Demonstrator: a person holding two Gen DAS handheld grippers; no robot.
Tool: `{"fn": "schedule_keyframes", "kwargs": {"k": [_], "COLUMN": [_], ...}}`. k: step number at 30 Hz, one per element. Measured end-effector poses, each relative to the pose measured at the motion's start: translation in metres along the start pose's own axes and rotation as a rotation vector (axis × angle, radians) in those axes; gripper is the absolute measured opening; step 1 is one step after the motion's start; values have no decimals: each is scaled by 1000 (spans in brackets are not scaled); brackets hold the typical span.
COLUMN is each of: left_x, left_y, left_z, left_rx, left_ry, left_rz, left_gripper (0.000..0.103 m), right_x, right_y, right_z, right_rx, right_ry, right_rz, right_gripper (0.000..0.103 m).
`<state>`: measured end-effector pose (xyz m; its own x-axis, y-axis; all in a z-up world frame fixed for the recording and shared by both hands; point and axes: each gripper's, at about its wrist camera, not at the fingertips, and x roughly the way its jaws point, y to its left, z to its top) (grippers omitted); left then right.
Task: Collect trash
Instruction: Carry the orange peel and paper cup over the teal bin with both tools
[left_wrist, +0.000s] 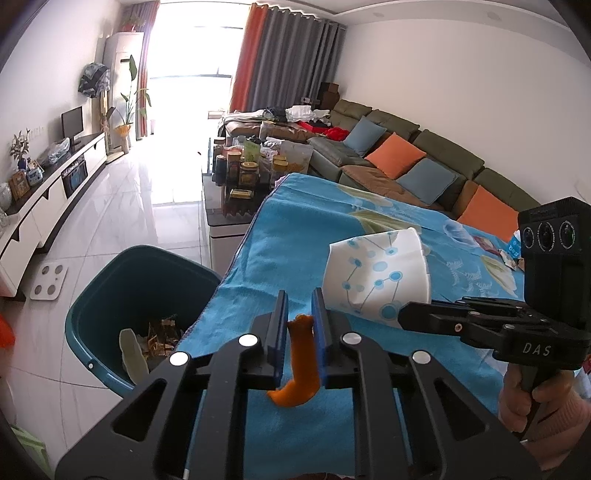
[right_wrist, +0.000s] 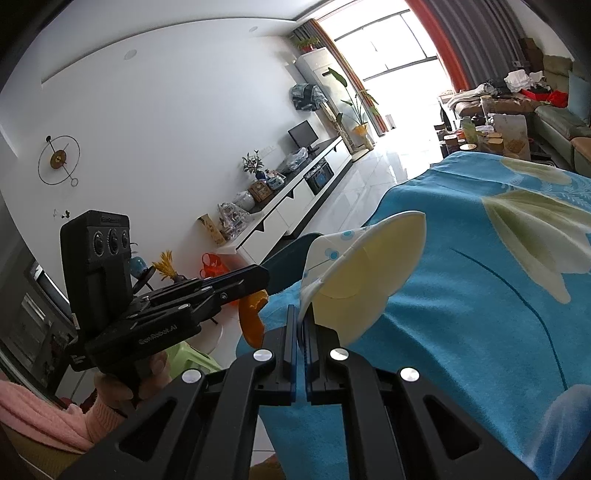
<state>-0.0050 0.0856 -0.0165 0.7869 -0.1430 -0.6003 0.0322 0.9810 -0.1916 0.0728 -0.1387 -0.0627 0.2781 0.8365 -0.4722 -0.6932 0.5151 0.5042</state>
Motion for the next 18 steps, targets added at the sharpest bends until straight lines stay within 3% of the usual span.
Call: {"fn": "schedule_keyframes", "kwargs": {"k": [18], "left_x": [-6], "left_y": [14], "left_z": [6], "left_rx": [-11], "left_ry": [-33], "left_rz": [20], "left_gripper": [12], "right_x": [7], "right_y": [6], "right_z": [3], "right_rx": [-13], "right_ry": [23], "right_rz": [17], "right_gripper": [2]}}
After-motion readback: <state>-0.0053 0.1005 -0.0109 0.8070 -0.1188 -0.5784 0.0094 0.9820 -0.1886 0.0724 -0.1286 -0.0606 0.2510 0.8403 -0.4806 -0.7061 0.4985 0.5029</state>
